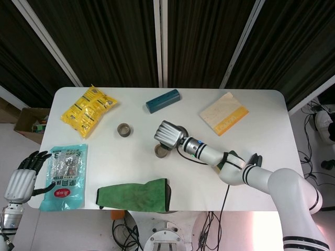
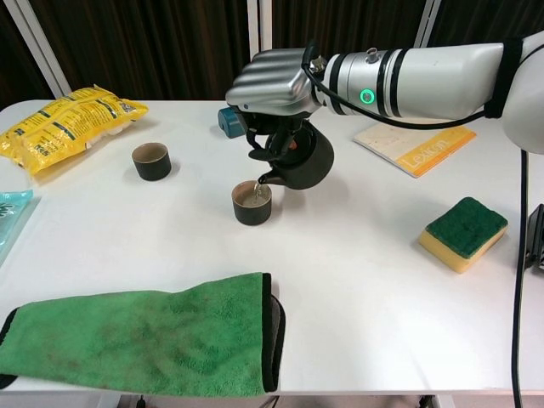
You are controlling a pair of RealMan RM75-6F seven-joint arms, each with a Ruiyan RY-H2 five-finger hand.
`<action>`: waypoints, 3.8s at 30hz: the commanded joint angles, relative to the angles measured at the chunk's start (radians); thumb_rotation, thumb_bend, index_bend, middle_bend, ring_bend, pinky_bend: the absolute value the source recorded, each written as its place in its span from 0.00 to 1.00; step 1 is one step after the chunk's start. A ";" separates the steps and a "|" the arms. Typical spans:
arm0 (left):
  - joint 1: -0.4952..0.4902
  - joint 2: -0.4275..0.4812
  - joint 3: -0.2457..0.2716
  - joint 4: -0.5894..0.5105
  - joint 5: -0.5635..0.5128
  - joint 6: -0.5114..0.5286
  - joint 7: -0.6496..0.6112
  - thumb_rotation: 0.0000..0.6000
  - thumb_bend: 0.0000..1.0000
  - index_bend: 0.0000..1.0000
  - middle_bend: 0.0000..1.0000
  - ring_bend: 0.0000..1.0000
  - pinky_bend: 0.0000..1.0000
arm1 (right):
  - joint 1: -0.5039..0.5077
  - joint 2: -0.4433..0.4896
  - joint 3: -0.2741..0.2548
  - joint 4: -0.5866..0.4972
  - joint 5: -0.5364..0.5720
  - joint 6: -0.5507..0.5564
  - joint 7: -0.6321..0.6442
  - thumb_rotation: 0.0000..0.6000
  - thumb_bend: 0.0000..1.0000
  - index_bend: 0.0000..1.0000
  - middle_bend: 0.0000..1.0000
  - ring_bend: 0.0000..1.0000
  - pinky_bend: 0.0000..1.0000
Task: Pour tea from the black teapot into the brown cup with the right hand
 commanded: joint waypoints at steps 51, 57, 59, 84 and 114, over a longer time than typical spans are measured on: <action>-0.005 0.007 0.002 -0.025 0.006 -0.005 0.026 1.00 0.09 0.17 0.13 0.09 0.21 | -0.193 0.127 0.121 -0.170 0.186 0.164 0.379 1.00 0.48 1.00 1.00 0.95 0.81; -0.011 0.003 0.003 -0.028 0.008 -0.014 0.033 1.00 0.09 0.17 0.13 0.09 0.21 | -0.263 0.151 0.093 -0.155 0.199 0.182 0.451 1.00 0.48 1.00 1.00 0.95 0.81; -0.013 0.002 0.004 -0.029 0.010 -0.017 0.036 1.00 0.09 0.17 0.13 0.09 0.21 | -0.279 0.154 0.084 -0.145 0.195 0.185 0.469 1.00 0.48 1.00 1.00 0.95 0.81; -0.019 -0.002 0.008 -0.022 0.006 -0.033 0.034 1.00 0.09 0.17 0.13 0.09 0.21 | -0.343 0.041 -0.012 0.095 0.085 0.188 0.496 1.00 0.48 1.00 1.00 0.95 0.81; -0.022 -0.005 0.010 -0.025 0.009 -0.031 0.040 1.00 0.09 0.17 0.13 0.09 0.21 | -0.361 -0.026 -0.024 0.206 0.048 0.204 0.536 1.00 0.37 1.00 1.00 0.93 0.81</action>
